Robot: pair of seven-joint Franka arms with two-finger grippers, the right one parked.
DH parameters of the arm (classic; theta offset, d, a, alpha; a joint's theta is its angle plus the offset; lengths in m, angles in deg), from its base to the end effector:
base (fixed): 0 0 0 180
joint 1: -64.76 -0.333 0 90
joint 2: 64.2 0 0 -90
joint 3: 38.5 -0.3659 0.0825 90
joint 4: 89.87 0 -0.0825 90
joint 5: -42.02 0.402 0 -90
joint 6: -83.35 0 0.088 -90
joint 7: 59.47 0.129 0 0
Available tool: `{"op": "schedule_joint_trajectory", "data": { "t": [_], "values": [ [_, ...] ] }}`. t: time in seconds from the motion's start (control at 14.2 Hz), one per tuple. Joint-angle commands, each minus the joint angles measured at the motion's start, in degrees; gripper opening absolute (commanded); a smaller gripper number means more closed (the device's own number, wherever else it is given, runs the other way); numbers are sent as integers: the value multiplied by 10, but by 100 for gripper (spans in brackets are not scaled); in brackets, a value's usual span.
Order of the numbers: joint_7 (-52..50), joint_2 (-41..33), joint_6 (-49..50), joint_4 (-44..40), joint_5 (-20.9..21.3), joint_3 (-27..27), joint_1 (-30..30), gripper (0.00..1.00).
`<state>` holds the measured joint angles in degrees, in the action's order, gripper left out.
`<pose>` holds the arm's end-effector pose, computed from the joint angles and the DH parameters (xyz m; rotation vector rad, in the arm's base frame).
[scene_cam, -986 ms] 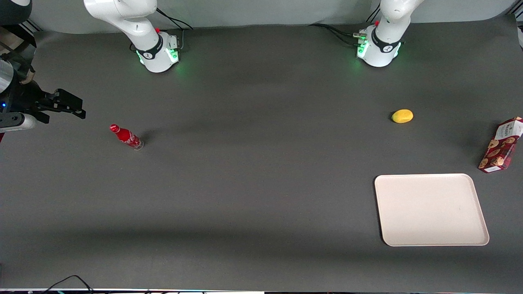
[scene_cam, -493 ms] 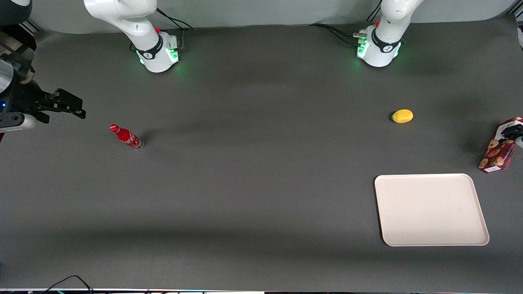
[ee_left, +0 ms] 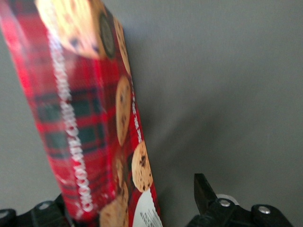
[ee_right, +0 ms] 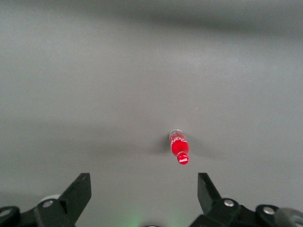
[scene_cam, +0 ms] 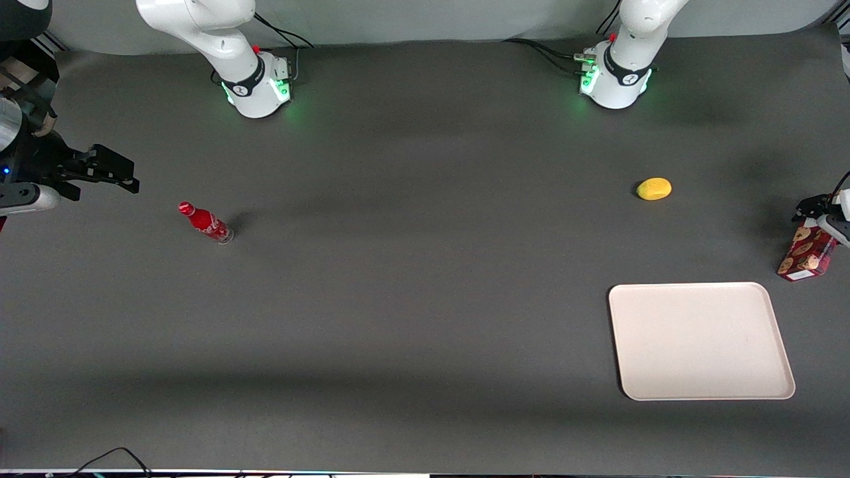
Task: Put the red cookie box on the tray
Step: 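Close the left gripper on the shortbread box and lift it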
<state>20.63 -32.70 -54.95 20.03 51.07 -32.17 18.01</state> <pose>0.4968 0.4318 0.2076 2.8748 -1.2128 -0.0969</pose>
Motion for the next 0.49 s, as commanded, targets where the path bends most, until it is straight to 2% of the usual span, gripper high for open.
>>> {"op": "schedule_joint_trajectory", "data": {
  "t": [0.0,0.07,0.14,0.21,0.42],
  "values": [
    [18,-16,-24,25,7,-8,-2,94],
    [9,-16,-22,25,7,-8,-1,77],
    [9,-14,-24,24,7,-8,0,32],
    [9,-16,-22,23,6,-7,-1,0],
    [2,-19,-14,22,2,-7,-1,0]
  ]
}}
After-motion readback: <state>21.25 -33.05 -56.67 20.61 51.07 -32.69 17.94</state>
